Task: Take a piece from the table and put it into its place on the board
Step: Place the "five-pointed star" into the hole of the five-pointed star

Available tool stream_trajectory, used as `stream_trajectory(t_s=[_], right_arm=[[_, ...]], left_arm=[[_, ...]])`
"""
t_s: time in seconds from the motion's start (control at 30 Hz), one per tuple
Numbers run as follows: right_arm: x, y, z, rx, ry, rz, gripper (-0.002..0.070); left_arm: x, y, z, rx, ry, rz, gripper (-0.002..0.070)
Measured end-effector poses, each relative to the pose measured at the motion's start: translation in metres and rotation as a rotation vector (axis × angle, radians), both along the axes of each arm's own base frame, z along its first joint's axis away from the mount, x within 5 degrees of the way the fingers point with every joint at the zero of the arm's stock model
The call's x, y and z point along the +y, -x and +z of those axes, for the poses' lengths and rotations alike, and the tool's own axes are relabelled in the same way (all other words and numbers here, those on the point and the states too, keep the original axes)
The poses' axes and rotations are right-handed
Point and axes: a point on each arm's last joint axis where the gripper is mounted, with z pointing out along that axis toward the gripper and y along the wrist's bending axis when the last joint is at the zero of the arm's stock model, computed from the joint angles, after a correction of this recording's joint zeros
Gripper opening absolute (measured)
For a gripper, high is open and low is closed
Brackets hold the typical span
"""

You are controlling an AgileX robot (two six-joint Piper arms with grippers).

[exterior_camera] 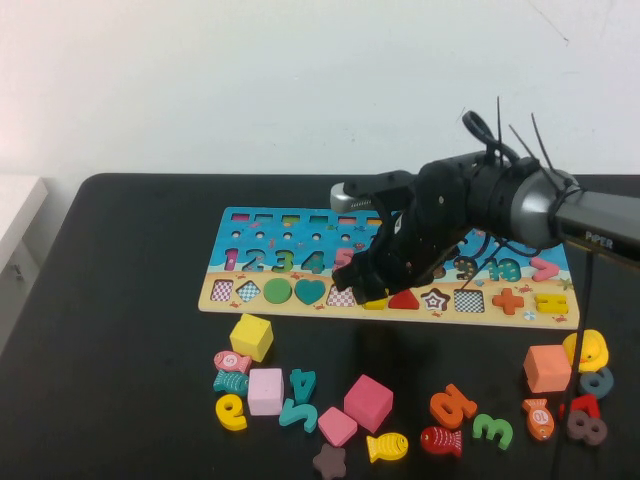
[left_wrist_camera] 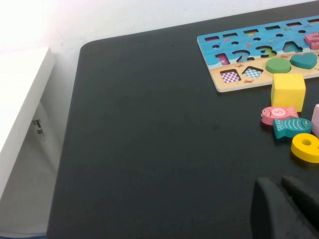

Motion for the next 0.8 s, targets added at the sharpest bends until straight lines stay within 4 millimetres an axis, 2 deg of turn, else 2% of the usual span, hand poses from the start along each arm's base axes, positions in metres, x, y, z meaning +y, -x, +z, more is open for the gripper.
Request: stream_trajectory(t_s=[0.17,0.8], right_arm=[[0.0007,-0.0023,-0.0103,-0.002,0.005,-0.002,0.0372],[0.0010,-0.0080,-0.0079,-0.074,0.005,0.003,0.0372]], left_arm=[[0.0000,0.0000,0.0000,0.000,0.000,0.000,-0.0001],[0.0000,0.0000,0.0000,0.000,0.000,0.000,-0.0002]])
